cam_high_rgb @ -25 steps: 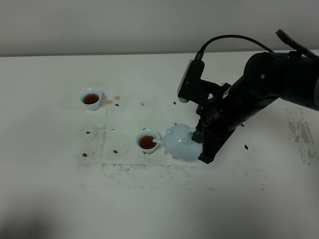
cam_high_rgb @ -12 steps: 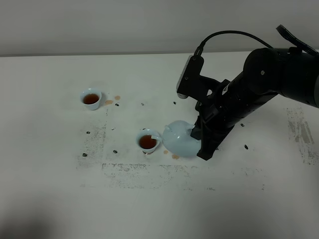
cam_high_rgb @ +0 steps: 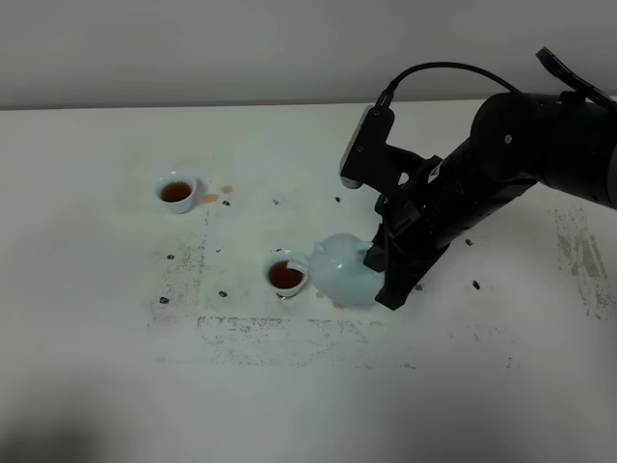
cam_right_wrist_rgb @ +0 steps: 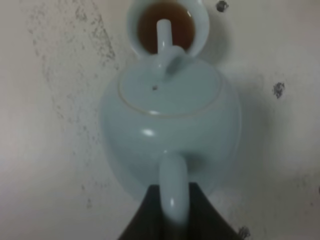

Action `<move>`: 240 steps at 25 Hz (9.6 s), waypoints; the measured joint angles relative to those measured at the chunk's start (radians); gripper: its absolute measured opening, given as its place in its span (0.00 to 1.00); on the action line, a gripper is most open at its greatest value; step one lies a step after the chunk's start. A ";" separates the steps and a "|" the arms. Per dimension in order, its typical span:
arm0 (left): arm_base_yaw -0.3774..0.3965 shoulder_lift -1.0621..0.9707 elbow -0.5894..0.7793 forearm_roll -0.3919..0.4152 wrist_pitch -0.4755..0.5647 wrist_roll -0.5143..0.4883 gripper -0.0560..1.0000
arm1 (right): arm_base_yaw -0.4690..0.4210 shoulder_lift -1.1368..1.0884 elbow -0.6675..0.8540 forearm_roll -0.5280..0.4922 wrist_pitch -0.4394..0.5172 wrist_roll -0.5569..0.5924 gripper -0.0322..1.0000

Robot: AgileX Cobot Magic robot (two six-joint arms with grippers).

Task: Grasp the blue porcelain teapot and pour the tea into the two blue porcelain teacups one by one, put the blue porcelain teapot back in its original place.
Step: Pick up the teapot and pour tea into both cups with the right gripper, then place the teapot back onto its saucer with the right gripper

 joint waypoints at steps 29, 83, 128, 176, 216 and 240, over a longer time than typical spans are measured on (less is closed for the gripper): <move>0.000 0.000 0.000 0.000 0.000 0.000 0.74 | -0.227 -0.144 0.206 0.717 -0.124 -0.580 0.07; 0.000 0.000 0.000 0.000 0.000 0.000 0.74 | -0.655 -0.182 0.514 1.330 0.140 -1.179 0.07; -0.001 0.000 0.000 0.000 0.000 0.000 0.74 | -0.578 -0.299 0.267 1.021 0.139 -0.644 0.07; -0.001 0.000 0.000 0.000 0.000 0.000 0.74 | -0.264 -0.175 0.090 0.443 -0.333 0.059 0.07; -0.001 0.000 0.000 0.000 0.000 0.000 0.74 | -0.481 0.104 0.733 -0.923 -1.920 1.198 0.07; -0.001 0.000 0.000 0.000 0.000 0.000 0.74 | -0.504 0.297 0.699 -0.834 -1.932 1.072 0.07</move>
